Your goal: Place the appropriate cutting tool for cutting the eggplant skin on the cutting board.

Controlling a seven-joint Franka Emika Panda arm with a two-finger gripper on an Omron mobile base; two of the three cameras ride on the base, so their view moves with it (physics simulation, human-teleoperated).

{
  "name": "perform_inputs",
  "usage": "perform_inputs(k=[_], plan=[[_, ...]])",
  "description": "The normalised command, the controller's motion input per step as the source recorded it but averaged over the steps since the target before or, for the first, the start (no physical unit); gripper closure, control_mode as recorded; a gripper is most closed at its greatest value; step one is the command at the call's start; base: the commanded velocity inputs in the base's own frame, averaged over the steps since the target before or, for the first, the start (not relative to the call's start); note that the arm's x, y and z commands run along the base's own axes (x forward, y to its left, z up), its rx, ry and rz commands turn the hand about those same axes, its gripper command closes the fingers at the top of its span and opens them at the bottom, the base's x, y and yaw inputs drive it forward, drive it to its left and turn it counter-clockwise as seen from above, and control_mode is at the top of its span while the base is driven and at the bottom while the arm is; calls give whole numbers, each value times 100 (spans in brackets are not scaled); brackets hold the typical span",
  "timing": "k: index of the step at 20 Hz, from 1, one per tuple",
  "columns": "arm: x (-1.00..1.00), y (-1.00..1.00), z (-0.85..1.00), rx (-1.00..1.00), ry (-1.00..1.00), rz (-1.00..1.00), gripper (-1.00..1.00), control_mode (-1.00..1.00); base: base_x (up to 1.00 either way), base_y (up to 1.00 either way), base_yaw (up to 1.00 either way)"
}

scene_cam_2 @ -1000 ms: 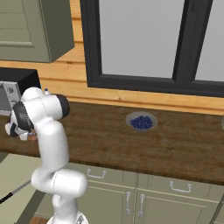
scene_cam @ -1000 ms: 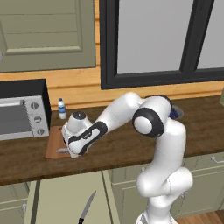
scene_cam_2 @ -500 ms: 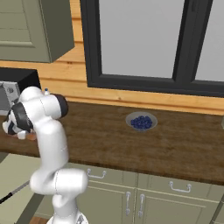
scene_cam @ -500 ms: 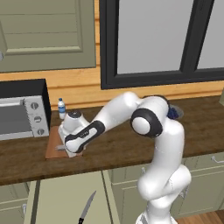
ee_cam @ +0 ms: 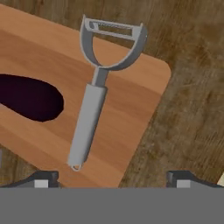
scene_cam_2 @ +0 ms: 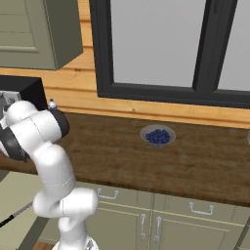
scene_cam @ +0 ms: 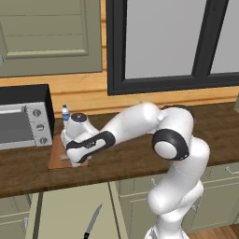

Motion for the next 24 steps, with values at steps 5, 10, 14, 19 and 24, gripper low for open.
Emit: perform_inputs(k=[5, 10, 14, 19, 24], plan=[[-25, -32, 88, 0, -5, -3, -100, -100, 0, 0, 0], [-29, -47, 69, 1, -9, -6, -100, -100, 0, 0, 0], [-32, -66, 52, 6, -10, -8, -100, -100, 0, 0, 0], [-8, -75, 47, 4, -4, -9, -100, -100, 0, 0, 0], [-2, -79, 44, 7, -4, -9, -100, -100, 0, 0, 0]])
